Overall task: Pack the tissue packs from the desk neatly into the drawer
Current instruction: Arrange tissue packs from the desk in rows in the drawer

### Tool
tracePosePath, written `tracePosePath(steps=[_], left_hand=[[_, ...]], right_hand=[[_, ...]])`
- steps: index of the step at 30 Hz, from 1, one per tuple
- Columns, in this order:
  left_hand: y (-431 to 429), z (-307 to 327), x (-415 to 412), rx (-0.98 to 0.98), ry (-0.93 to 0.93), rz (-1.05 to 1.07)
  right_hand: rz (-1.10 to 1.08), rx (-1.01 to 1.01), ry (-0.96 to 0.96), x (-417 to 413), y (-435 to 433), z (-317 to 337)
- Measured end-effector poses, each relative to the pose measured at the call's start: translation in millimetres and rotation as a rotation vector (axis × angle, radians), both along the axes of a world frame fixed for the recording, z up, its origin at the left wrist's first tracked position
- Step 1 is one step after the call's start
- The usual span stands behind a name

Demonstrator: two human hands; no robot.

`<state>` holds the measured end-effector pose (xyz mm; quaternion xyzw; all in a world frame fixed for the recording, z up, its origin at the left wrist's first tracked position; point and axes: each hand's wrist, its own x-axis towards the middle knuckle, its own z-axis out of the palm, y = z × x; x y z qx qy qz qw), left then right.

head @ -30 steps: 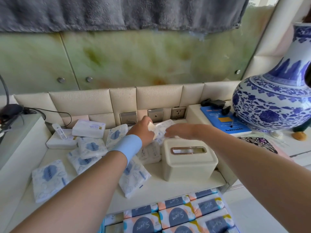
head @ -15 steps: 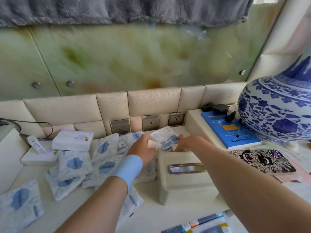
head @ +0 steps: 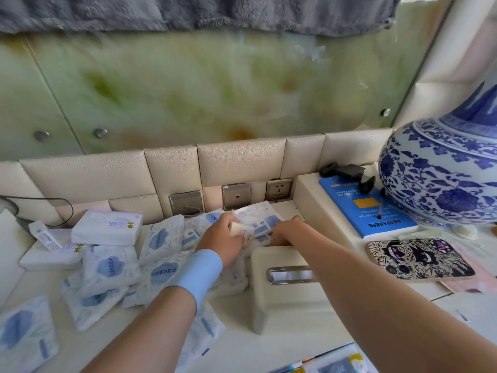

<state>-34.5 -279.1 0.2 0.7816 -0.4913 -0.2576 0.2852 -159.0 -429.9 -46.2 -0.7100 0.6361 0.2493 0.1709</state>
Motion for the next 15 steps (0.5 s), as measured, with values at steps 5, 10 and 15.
tracePosePath(steps=[5,10,15], left_hand=[[11,11,4,-0.016,-0.023,-0.003],[23,29,18,-0.021,-0.030,0.018],[52,54,37,0.028,-0.156,0.010]], right_hand=[[0.084,-0.051,-0.068,-16,22,44],[0.097,-0.003,-0.546,-14,44,124],[0.018,0.040,-0.893,24,91,163]])
